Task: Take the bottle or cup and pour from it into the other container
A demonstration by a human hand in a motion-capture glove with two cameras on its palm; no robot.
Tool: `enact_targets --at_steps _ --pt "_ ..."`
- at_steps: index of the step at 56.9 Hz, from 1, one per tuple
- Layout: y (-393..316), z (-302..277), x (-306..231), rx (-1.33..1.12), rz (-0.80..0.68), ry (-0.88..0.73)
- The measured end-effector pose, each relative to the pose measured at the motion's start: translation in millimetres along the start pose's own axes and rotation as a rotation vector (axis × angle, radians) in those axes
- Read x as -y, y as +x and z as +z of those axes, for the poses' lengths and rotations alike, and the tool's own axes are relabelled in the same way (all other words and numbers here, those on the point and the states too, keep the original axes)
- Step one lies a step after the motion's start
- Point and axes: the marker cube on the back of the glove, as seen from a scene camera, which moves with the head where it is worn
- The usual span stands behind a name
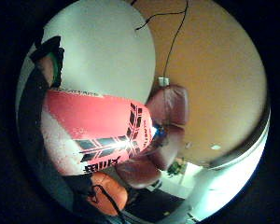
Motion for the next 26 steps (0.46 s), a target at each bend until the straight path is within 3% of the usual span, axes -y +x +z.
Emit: enact_targets --at_steps 12,26 --pt "-41.6 1.7 0.5 -0.458 -0.019 -0.097" --pt "-74.2 -1.4 5.1 -0.709 0.001 -0.135"
